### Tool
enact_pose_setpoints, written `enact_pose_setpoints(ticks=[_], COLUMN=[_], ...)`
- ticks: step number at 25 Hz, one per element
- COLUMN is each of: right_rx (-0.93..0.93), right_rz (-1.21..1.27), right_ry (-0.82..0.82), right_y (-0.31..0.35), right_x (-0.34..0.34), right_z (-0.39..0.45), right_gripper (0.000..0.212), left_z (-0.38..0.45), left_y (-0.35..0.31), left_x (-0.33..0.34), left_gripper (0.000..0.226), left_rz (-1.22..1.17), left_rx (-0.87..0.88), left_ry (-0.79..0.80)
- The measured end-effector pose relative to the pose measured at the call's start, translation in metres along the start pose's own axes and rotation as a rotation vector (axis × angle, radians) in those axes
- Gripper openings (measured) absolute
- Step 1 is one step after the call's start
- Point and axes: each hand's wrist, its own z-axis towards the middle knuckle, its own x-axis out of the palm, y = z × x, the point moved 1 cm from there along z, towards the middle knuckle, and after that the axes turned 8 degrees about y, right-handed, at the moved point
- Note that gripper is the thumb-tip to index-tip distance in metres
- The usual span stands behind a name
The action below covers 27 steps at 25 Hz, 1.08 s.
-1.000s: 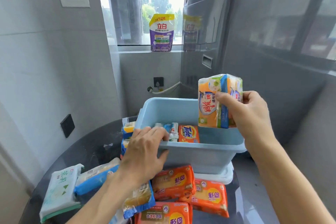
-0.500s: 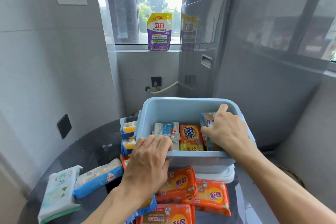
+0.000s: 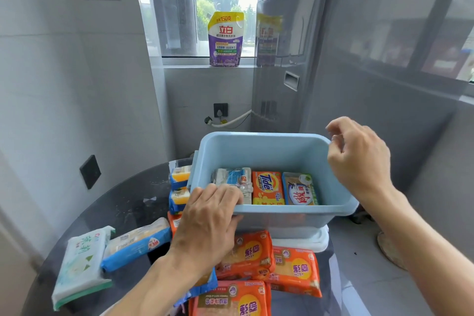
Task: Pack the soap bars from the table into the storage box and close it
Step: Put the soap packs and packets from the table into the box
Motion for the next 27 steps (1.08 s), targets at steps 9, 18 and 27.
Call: enact_pose_setpoints(ticks=[9, 18, 27], right_rx=[-0.198, 0.079, 0.059], right_rz=[-0.424, -0.029, 0.072], right_ry=[1.136, 1.399, 1.512], right_y=[0.007, 0.013, 0.029], right_x=[0.052, 0.089, 0.091], right_z=[0.015, 0.020, 0.015], right_gripper=[0.060, 0.034, 0.047], left_z=[-0.001, 0.002, 0.002], left_y=[0.002, 0.007, 0.010], left_x=[0.001, -0.001, 0.000], left_gripper=[0.046, 0.047, 0.046], left_rz=[0.014, -0.002, -0.029], left_rx=[-0.003, 0.021, 0.057], left_ry=[0.000, 0.001, -0.010])
